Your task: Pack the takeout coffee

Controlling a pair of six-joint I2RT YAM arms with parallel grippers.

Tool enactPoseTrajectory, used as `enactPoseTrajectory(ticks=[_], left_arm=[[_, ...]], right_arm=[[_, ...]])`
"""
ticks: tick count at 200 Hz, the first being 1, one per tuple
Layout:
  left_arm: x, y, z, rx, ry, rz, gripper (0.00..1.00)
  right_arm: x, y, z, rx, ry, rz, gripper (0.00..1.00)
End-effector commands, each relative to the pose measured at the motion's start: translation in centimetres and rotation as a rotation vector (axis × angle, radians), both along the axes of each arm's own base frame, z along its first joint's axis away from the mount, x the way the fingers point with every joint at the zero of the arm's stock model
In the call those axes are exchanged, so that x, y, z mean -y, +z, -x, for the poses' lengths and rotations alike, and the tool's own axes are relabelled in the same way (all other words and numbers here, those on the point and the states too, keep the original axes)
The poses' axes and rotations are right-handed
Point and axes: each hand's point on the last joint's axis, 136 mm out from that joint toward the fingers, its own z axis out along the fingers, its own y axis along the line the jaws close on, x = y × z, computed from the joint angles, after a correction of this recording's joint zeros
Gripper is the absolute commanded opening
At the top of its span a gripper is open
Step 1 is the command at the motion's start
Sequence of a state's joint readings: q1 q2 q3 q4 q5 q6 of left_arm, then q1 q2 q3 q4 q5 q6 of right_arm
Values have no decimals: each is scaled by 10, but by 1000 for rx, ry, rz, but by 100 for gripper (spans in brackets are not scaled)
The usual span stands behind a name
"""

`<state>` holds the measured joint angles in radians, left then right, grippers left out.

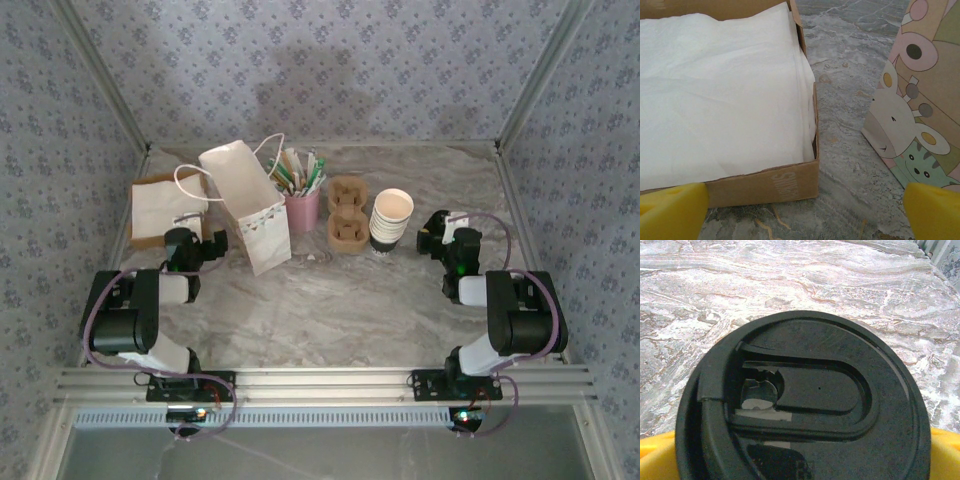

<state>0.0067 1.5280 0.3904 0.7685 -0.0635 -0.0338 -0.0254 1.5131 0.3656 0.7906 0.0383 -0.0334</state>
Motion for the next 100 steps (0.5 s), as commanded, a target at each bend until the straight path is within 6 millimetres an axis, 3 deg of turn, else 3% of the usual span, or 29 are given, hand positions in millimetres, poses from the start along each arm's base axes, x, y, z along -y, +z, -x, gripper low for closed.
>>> enactPoseTrajectory(ticks=[1,100], left_arm=[[0,17,-12,62,-13,-7,100],[2,17,-11,65,-26,-5,100]], right_arm=[[2,11,-9,41,-17,0,100],[0,11,-8,43,-6,5,100]])
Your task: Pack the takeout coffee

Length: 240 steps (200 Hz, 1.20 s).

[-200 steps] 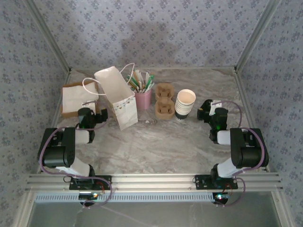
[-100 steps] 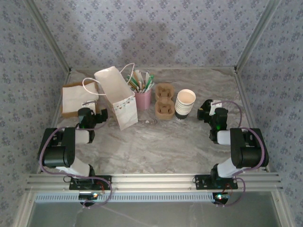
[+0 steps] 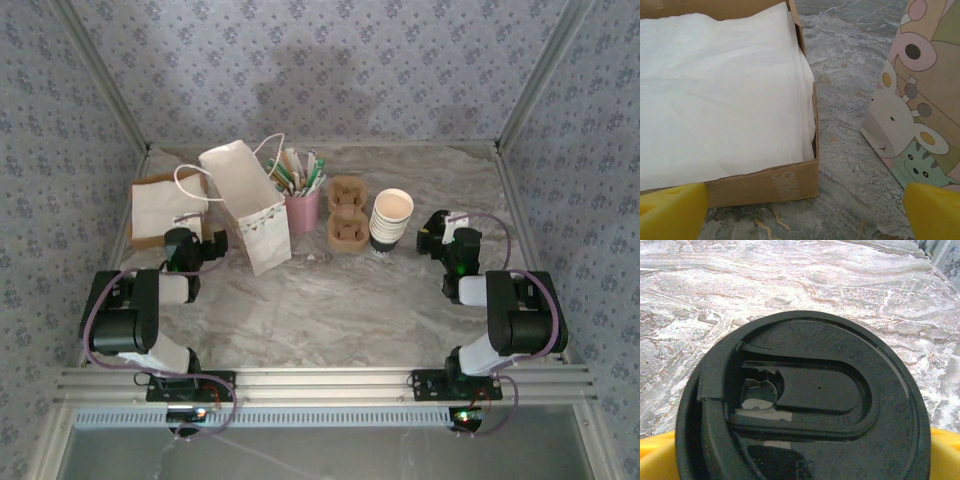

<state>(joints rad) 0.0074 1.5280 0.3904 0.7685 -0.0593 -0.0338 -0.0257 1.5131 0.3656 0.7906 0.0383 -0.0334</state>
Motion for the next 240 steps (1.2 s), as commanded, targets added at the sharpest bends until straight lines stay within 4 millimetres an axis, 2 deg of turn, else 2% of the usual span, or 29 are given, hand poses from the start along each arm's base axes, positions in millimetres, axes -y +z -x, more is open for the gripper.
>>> enactPoseTrajectory(ticks=[1,34,81,119,154,175,194,240], left_arm=[[2,17,-11,66,-25,-7,100],[9,30,-5,98,-42,-42,100],[7,52,4,92,18,-80,99],[7,74,15,114,34,-101,99],[5,109,29,168,69,-42,100],[9,123,43,176,75,42,99],[17,132,56,193,62,126,100],[37,153,93,192,42,429,100]], right_arm=[[-1,11,-8,43,-2,7,100],[-6,18,-2,78,4,42,100],[-12,47,9,94,-7,72,100],[-22,83,16,139,9,90,100],[-35,125,24,185,1,-1,100],[-41,143,37,182,2,-86,100],[-46,152,54,164,14,-149,100],[-54,163,102,89,32,-328,100]])
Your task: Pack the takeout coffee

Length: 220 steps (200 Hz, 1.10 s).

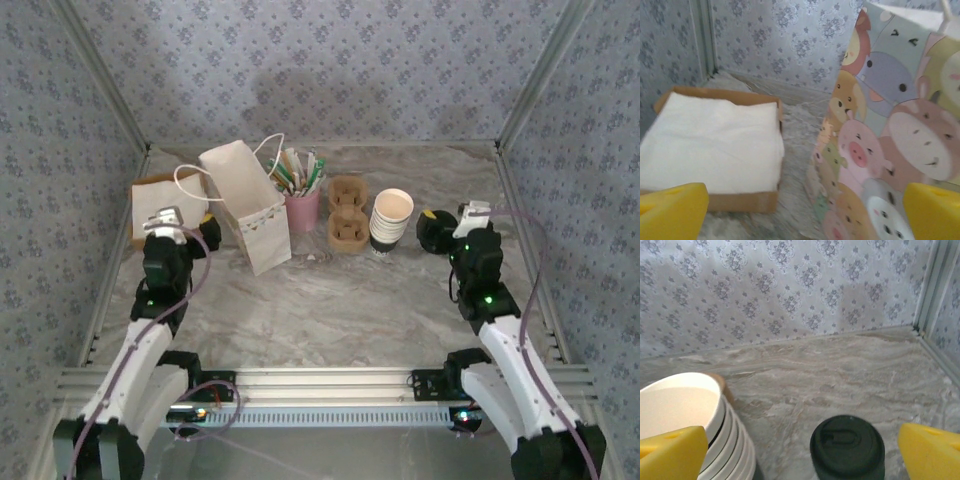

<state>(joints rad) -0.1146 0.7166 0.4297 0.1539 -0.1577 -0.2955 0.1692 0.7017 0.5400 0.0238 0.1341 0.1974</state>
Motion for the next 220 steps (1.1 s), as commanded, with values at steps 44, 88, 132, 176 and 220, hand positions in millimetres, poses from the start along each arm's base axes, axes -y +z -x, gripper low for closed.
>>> enactPoseTrajectory(ticks=[44,88,132,176,220], left_arm=[[35,30,64,-41,-167,333,100],[52,46,92,-29,-290,351,100],[52,44,91,-85,-236,542,100],[82,67,88,-165,-370,529,99],[143,86,88,-247,-501,363,92]], right_arm=[[-21,-5,65,-214,111,-227,100],[-29,12,84,-273,151,-340,100],[-34,23,81,-330,168,-362,95],[-35,20,64,-444,144,-323,84],[-29,19,46,-550,84,-231,83]])
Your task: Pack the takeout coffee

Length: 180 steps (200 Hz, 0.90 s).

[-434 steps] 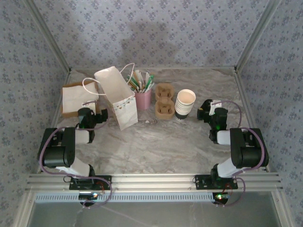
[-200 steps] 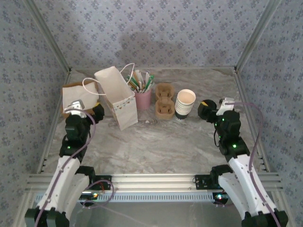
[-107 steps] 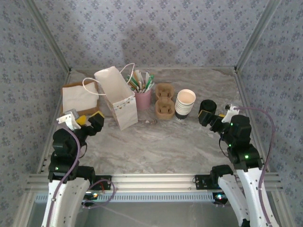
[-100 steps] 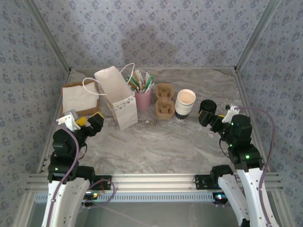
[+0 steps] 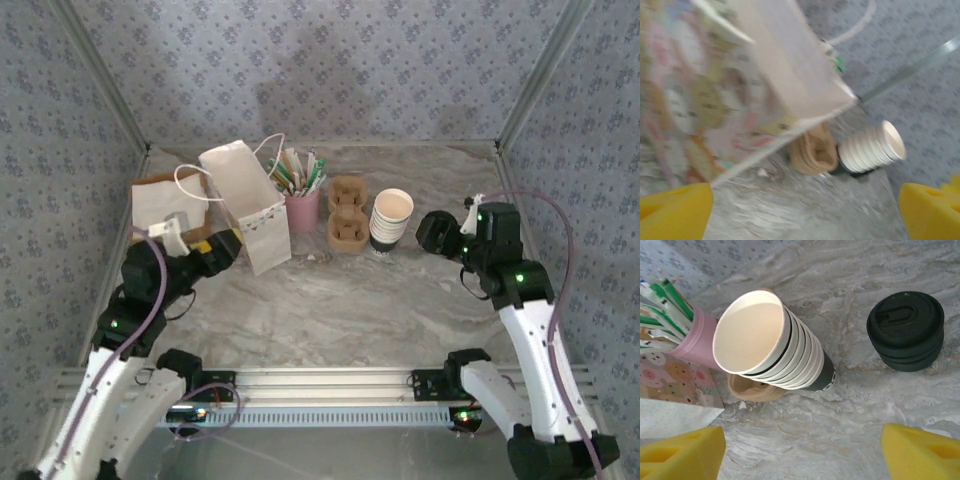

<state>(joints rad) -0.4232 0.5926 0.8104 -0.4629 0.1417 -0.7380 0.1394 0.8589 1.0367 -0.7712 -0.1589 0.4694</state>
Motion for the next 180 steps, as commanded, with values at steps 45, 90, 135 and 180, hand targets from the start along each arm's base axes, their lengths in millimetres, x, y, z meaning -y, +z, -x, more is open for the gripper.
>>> enactPoseTrajectory(ticks=[45,90,135,180], left_arm=[[112,15,-7,-1,-217,-253,81],[175,-7,-36,-115,-333,-252,71],[213,-25,-63,-233,-424,-165,59],[227,-41,-86,-309,-431,-122,47]], right_arm=[[9,14,-21,-110,-6,204,77],[-3,18,-44,-148,34,268,68],[-11,17,-65,-184,60,318,59],[-19,3,-83,-237,89,365,49]])
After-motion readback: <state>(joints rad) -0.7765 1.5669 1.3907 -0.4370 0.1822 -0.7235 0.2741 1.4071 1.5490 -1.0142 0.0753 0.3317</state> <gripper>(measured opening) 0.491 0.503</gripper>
